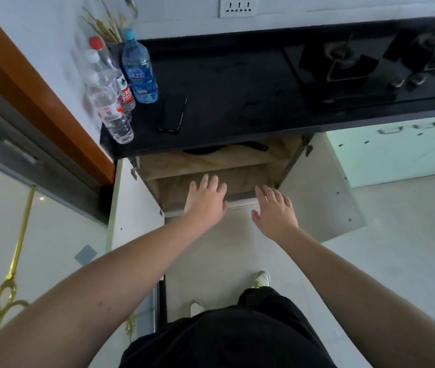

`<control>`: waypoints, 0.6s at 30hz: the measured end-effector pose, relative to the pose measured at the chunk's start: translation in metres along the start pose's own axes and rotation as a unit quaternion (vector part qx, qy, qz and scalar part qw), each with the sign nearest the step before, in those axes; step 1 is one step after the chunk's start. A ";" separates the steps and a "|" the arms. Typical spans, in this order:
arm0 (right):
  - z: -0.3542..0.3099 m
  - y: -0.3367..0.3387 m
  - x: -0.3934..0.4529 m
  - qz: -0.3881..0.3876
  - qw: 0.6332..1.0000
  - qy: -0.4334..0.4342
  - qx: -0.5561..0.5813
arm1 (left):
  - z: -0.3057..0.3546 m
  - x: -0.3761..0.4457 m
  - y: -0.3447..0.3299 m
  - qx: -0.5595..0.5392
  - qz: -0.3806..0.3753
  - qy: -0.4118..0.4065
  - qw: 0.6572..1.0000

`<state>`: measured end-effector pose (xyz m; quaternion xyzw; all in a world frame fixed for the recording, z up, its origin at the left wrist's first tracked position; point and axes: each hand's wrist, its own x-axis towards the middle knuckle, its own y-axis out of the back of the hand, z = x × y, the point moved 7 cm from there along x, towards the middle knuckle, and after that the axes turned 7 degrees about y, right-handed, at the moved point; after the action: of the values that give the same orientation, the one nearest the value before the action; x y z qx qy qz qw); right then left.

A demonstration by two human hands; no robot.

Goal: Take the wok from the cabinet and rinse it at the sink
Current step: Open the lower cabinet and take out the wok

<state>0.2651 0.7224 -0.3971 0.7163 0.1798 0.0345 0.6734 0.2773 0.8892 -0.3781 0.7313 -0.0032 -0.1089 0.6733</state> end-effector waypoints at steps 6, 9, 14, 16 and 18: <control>0.049 0.022 0.035 0.019 0.999 -0.024 0.026 | 0.037 0.046 0.022 -0.008 0.010 0.015 1.000; 0.069 0.027 0.056 0.019 0.999 -0.020 0.028 | 0.048 0.071 0.023 -0.013 -0.002 0.032 0.999; 0.096 0.018 0.098 0.007 0.999 -0.010 0.034 | 0.060 0.110 0.018 -0.016 0.000 0.049 0.999; 0.104 0.012 0.110 -0.002 0.999 -0.015 0.044 | 0.064 0.121 0.012 -0.023 0.005 0.055 0.998; 0.109 0.004 0.120 0.002 0.999 -0.016 0.050 | 0.065 0.130 0.003 -0.027 0.006 0.060 0.998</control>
<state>0.4094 0.6545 -0.4260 0.7499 0.1688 0.0155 0.6395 0.3943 0.8051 -0.4003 0.7179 0.0359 -0.0605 0.6926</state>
